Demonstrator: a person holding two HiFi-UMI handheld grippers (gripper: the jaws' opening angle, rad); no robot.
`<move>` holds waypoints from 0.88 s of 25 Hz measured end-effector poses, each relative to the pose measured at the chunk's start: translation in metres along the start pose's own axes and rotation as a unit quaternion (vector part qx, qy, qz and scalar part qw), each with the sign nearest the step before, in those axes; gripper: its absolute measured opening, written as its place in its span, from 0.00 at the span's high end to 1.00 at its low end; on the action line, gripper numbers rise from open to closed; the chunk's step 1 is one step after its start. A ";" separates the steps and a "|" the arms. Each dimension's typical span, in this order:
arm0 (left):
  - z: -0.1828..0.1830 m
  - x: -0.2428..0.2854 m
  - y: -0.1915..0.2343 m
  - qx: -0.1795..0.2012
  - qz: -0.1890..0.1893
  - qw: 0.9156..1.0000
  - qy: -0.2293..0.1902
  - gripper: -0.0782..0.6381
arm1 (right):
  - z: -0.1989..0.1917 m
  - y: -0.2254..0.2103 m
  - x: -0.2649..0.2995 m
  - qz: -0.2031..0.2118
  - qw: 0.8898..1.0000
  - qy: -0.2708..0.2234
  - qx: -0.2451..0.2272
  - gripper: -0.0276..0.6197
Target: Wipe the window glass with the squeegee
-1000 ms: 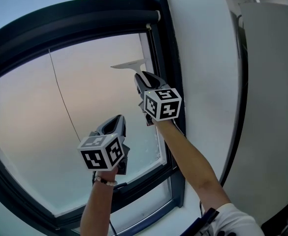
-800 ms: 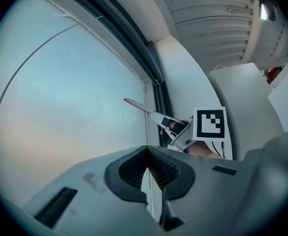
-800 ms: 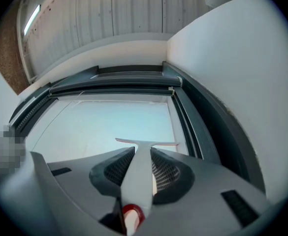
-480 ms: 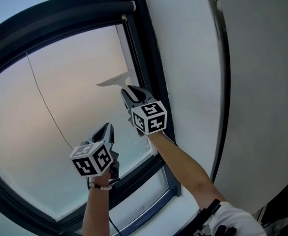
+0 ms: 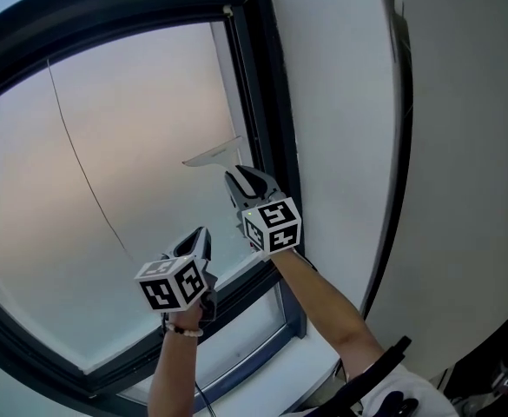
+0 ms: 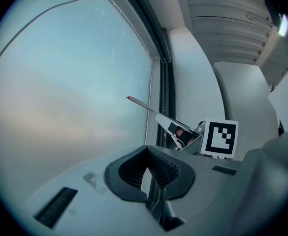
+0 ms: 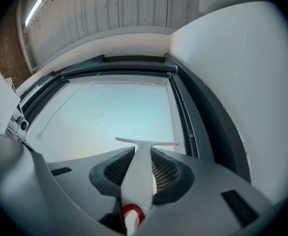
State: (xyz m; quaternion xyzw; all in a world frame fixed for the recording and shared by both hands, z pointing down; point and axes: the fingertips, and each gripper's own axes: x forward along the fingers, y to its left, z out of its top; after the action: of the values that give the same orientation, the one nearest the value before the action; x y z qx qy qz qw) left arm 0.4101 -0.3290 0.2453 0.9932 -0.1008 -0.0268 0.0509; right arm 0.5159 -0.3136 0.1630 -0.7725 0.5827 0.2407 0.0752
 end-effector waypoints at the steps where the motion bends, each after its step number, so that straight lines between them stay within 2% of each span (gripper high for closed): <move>1: -0.007 0.000 0.001 -0.005 -0.001 1.000 0.005 0.89 | -0.006 0.002 -0.003 -0.001 1.000 0.004 0.000 0.82; 6: -0.036 -0.009 0.003 -0.017 -0.004 1.000 0.025 0.89 | -0.039 0.014 -0.025 -0.002 1.000 0.028 0.010 0.82; 11: -0.053 -0.009 -0.010 -0.052 -0.026 0.998 0.030 0.89 | -0.072 0.015 -0.040 0.001 0.998 0.050 0.027 0.82; 16: -0.075 -0.005 -0.013 -0.047 -0.021 0.997 0.049 0.89 | -0.101 0.016 -0.056 0.003 0.997 0.070 0.041 0.82; 22: -0.097 -0.007 -0.012 -0.059 -0.017 0.996 0.067 0.89 | -0.131 0.022 -0.069 0.018 0.995 0.081 0.048 0.82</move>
State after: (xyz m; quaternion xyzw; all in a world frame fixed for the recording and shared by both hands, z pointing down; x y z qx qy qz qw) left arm 0.4115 -0.3069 0.3403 0.9896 -0.0788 0.0326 0.1158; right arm 0.5182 -0.3135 0.3130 -0.7745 0.6114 0.1507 0.0607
